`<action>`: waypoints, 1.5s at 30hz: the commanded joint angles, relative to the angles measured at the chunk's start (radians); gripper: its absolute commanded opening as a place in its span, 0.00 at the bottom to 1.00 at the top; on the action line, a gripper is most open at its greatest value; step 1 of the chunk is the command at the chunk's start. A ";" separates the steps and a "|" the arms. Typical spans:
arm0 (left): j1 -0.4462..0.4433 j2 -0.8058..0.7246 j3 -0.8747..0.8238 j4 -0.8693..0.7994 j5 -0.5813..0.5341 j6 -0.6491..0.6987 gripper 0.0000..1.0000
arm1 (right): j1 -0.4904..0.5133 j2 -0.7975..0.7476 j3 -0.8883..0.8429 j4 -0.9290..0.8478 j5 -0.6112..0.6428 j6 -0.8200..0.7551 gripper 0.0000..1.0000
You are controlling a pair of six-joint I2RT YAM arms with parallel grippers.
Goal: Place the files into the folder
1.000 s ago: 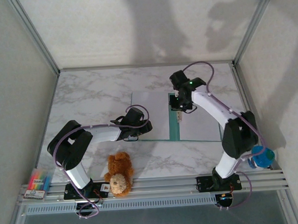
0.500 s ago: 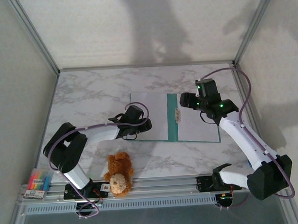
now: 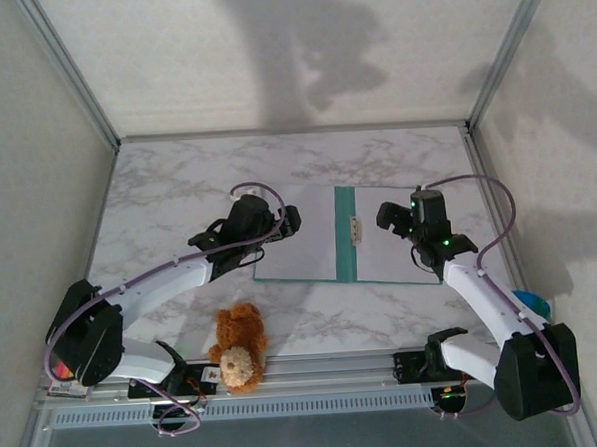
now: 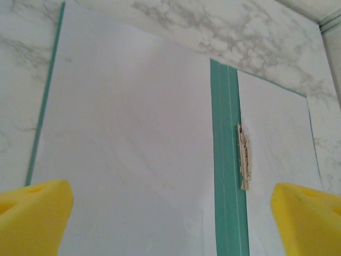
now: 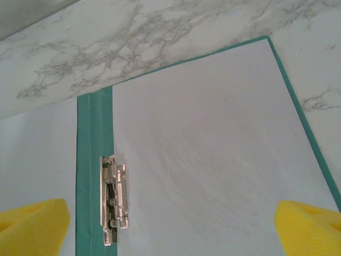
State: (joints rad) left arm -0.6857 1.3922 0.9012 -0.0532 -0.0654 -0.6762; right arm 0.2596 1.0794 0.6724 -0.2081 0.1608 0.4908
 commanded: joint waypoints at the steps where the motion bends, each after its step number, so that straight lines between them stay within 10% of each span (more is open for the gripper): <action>1: -0.007 -0.048 -0.053 0.044 -0.074 0.014 1.00 | -0.004 -0.001 -0.029 0.126 0.007 0.035 0.99; 22: -0.007 -0.286 -0.413 0.064 -0.091 -0.181 0.99 | -0.005 0.073 -0.014 0.144 -0.077 0.043 0.99; 45: 0.012 -0.098 -0.421 0.111 0.113 -0.239 0.84 | -0.004 0.110 0.007 0.126 -0.107 0.040 0.98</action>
State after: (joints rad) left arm -0.6838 1.2682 0.4633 0.0357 0.0151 -0.9012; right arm 0.2596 1.1767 0.6487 -0.0784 0.0566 0.5213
